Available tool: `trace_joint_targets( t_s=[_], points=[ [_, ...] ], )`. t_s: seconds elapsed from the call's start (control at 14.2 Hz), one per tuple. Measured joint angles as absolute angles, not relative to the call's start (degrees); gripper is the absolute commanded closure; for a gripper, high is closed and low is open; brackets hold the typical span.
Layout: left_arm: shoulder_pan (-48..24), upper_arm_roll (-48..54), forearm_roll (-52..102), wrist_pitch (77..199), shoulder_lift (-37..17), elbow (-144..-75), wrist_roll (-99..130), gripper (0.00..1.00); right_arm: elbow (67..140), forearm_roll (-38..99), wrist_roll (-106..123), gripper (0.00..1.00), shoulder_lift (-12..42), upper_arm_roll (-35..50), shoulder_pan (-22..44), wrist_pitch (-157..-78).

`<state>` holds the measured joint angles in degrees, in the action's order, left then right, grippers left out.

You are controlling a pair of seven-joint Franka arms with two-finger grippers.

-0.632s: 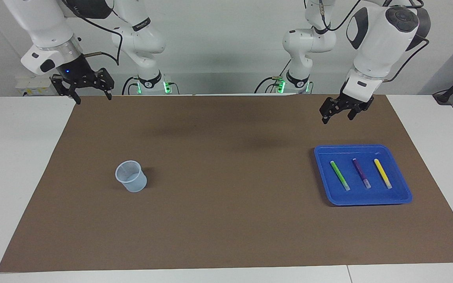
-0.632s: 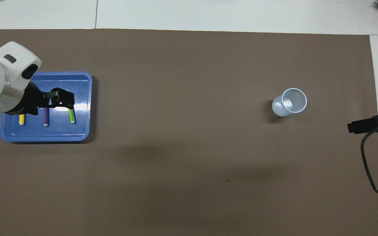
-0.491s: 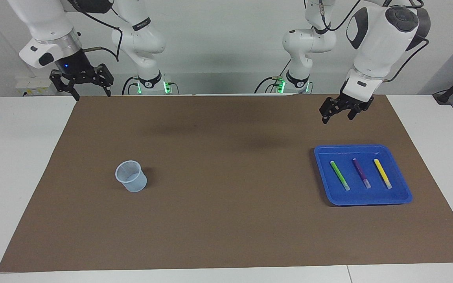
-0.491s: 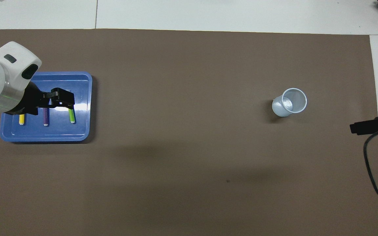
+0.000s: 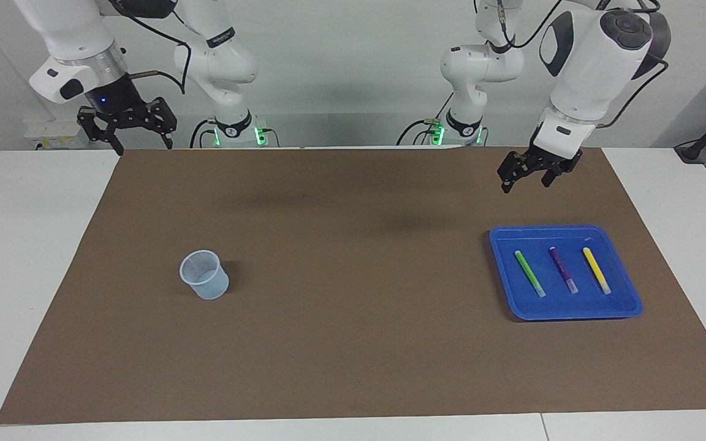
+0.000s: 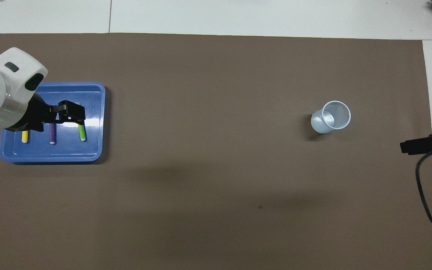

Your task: Transfer and insert pens with both arms

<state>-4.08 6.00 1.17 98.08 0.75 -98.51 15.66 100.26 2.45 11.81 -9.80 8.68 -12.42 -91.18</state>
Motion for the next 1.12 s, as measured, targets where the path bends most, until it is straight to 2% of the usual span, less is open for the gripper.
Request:
trace_joint_targets(
  t_s=[1.12],
  points=[
    [-3.68, 5.53, 1.14, 99.34, 0.84, -98.18, 15.78, 0.00, 100.23, 3.93, 11.80, 0.00, -10.15, 8.67, -12.28, -90.40]
  ],
)
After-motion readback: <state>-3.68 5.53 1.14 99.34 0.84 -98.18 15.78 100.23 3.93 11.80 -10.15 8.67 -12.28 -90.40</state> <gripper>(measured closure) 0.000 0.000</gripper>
